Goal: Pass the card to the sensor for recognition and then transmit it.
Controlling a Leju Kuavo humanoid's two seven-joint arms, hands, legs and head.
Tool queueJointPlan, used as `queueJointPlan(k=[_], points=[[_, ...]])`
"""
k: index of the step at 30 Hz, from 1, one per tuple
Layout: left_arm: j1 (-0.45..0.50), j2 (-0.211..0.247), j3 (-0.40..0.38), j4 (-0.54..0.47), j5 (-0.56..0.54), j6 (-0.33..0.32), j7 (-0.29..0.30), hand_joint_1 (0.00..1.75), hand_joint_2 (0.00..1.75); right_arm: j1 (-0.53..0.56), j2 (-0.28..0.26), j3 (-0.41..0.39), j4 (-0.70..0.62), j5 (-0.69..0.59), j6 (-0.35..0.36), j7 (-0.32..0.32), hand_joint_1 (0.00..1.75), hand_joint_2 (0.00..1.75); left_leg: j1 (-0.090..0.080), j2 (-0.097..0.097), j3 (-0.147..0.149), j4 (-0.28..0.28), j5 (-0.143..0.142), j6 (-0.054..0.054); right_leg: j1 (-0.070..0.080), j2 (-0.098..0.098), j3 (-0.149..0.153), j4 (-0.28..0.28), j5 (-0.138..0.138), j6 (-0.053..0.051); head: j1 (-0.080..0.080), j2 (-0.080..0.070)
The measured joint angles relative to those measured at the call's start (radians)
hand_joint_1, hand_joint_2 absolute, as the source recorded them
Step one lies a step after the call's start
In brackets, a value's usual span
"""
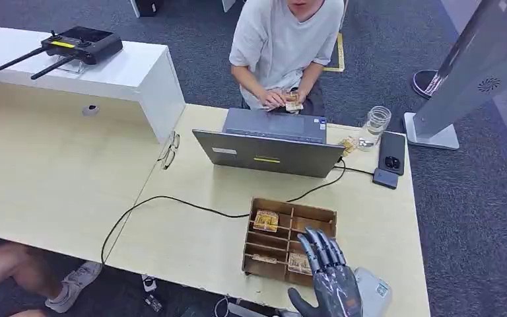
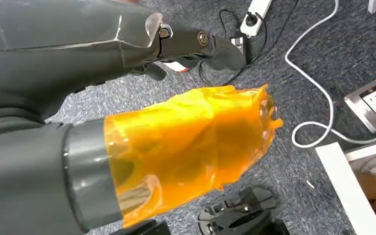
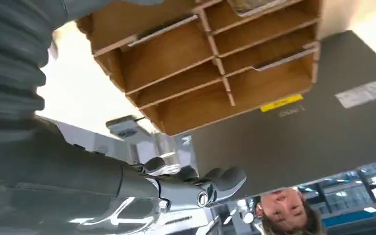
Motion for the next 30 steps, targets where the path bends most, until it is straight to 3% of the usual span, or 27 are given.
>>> queueJointPlan(k=[12, 30], points=[[-0.001, 0.0, -0.004, 0.0, -0.009, -0.005, 0.003, 0.0, 0.0, -0.006, -0.032, 0.019, 0.037, 0.106, 0.026, 0.074, 0.0, 1.75, 0.0, 0.0, 0.0, 0.0, 0.0, 0.0, 0.0, 0.0, 0.0, 0.0, 0.0, 0.0, 0.0, 0.0], [-0.009, -0.001, -0.019, 0.0, -0.013, -0.012, 0.01, 0.0, 0.0, -0.033, -0.041, 0.026, 0.087, 0.159, 0.063, 0.105, 0.05, 1.75, 0.0, 0.0, 0.0, 0.0, 0.0, 0.0, 0.0, 0.0, 0.0, 0.0, 0.0, 0.0, 0.0, 0.0]])
